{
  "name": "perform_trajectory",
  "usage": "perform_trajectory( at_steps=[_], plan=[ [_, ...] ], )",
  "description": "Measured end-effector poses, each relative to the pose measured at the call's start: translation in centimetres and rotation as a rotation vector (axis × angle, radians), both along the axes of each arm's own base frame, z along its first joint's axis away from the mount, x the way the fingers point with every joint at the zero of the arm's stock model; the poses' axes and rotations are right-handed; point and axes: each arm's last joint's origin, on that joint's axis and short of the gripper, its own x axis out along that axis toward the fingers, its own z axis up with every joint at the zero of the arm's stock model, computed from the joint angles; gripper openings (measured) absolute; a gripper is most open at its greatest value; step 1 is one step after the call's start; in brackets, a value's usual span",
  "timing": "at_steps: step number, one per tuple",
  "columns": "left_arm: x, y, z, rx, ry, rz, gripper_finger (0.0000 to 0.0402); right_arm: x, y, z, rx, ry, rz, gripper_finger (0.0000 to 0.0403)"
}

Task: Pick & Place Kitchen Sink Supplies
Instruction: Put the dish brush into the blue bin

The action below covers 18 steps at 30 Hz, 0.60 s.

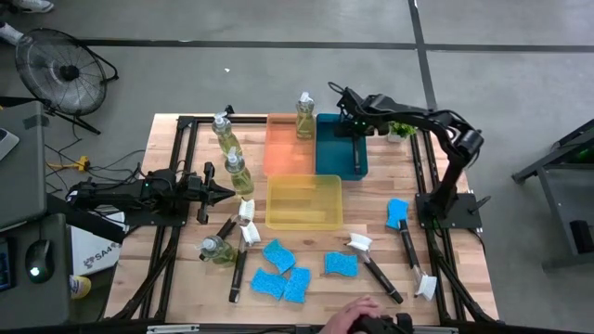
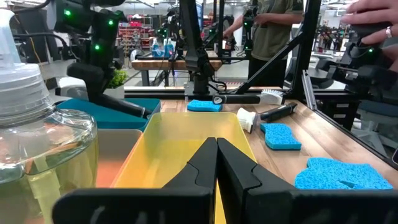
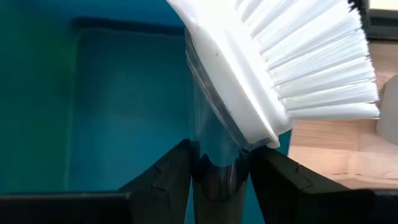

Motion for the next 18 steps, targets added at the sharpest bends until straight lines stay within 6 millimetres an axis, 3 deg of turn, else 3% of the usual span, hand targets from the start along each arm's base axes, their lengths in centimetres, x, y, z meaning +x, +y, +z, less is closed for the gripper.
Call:
perform_trajectory(
  at_steps=[7, 18],
  plan=[
    [0.0, 0.0, 0.0, 0.0, 0.0, 0.0, 0.0001, -0.11, -0.07, -0.05, 0.005, 0.003, -0.004, 0.0146],
    [0.0, 0.0, 0.0, 0.0, 0.0, -0.001, 0.0001, -0.21, -0.03, -0.08, 0.012, 0.012, -0.004, 0.0207]
  ],
)
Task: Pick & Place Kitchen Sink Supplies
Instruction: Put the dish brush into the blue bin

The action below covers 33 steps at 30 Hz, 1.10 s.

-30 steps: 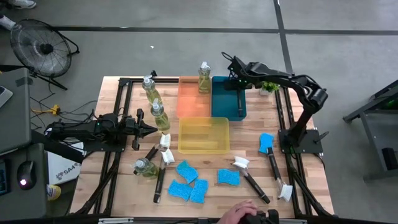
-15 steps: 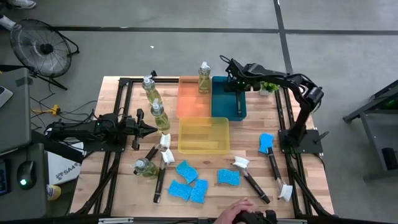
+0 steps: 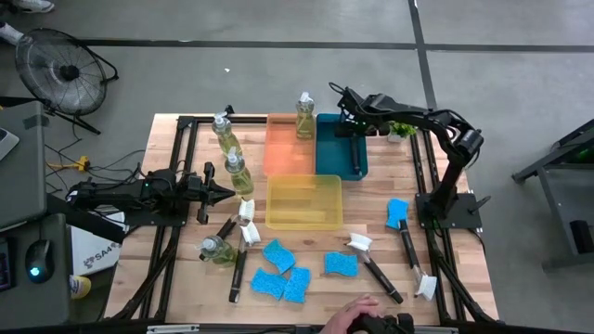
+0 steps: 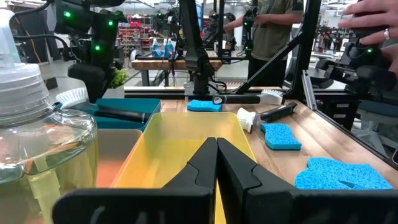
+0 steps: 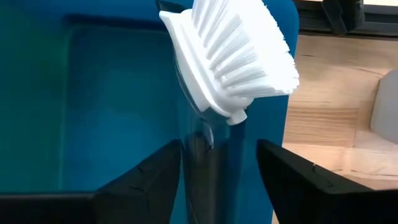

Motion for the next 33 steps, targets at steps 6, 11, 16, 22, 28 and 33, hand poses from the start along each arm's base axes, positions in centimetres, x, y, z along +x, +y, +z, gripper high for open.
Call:
perform_trajectory(
  at_steps=[6, 11, 16, 22, 28, 33],
  plan=[
    [0.0, 0.0, 0.0, 0.0, 0.0, 0.0, 0.0001, -0.1, 0.1, 0.6, -0.014, -0.012, 0.036, 0.0226],
    [0.0, 0.0, 0.0, 0.0, 0.0, 0.0, 0.0001, -0.6, 0.7, 2.3, -0.044, -0.024, 0.091, 0.0228],
    [0.0, 0.0, 0.0, 0.0, 0.0, 0.0, 0.0001, -1.2, 2.8, 4.5, -0.05, -0.003, 0.178, 0.0228],
    [0.0, 0.0, 0.0, 0.0, 0.0, 0.0, 0.0001, -2.4, 7.5, 7.2, -0.016, 0.09, 0.288, 0.0227],
    [0.0, 0.0, 0.0, 0.0, 0.0, 0.001, 0.0001, -3.1, 12.4, 9.1, 0.029, 0.124, 0.373, 0.0226],
    [0.0, 0.0, 0.0, 0.0, 0.0, 0.0, 0.0001, -3.2, 16.0, 8.9, 0.109, 0.068, 0.413, 0.0226]
  ],
)
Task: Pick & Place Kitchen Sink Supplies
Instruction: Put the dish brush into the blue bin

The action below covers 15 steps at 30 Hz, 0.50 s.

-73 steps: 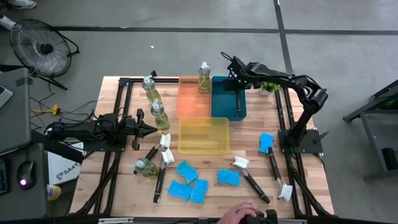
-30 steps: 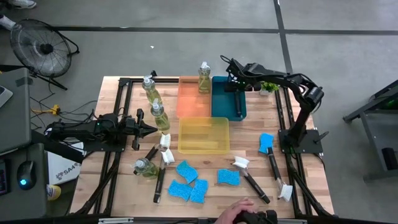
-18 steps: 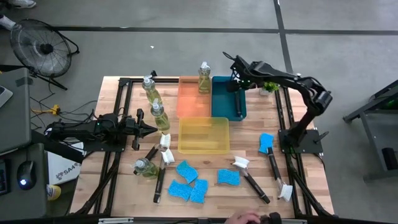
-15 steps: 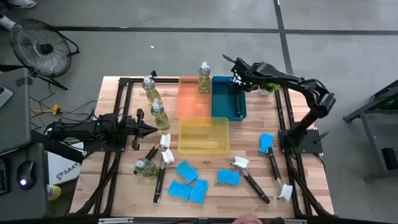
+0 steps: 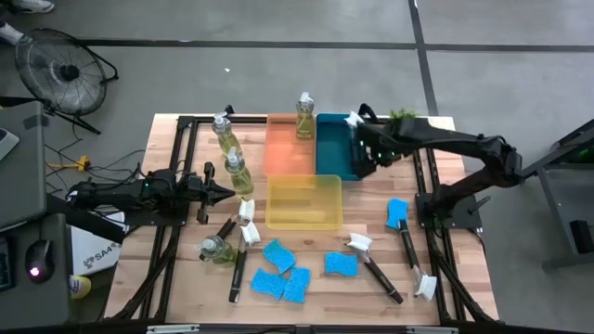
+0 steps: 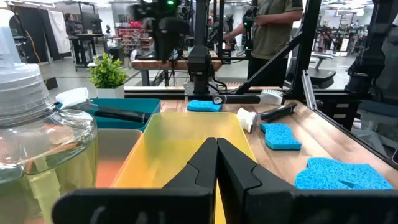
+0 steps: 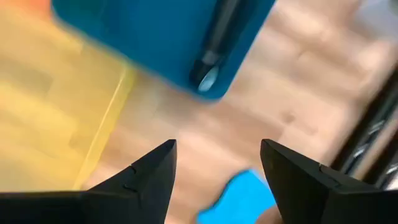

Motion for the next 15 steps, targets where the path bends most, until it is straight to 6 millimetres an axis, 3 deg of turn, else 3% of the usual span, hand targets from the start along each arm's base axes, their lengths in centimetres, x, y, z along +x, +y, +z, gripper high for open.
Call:
perform_trajectory(
  at_steps=[7, 15],
  plan=[
    [0.0, 0.0, 0.0, 0.0, 0.0, 0.0, 0.0001, -0.7, 4.9, -3.0, 0.198, 0.014, 0.001, 0.0227],
    [0.0, 0.0, 0.0, 0.0, 0.0, 0.0, 0.0001, -3.5, 9.0, -5.6, 0.295, 0.113, -0.105, 0.0225]
  ],
)
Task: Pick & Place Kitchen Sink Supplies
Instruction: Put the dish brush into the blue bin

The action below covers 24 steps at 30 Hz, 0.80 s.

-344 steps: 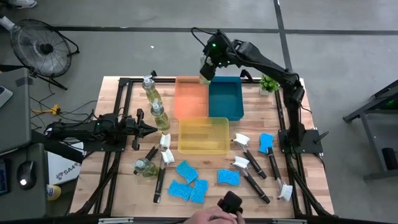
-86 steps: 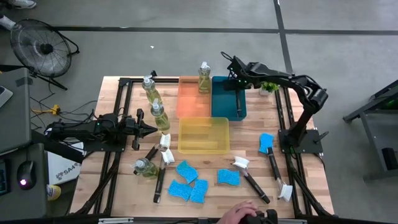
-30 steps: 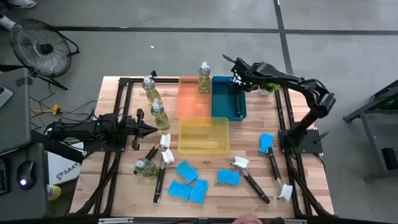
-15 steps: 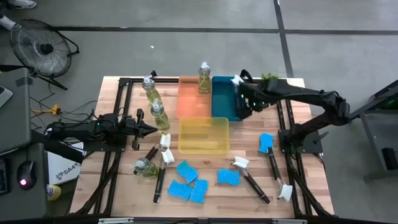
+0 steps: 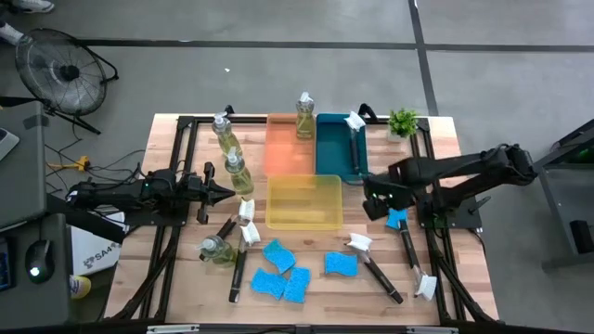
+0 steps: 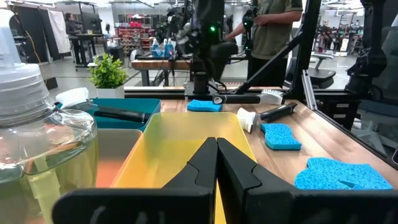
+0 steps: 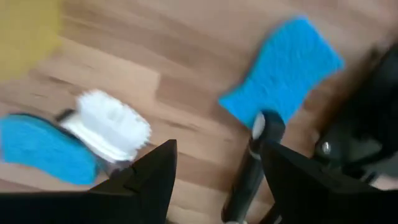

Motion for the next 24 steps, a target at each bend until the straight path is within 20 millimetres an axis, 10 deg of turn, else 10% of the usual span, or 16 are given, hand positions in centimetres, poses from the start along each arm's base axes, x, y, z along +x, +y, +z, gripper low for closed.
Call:
perform_trajectory(
  at_steps=[24],
  plan=[
    [0.0, 0.0, 0.0, 0.0, 0.0, 0.0, 0.0001, -4.7, 5.6, -7.2, 0.055, 0.214, -0.201, 0.023]
  ],
)
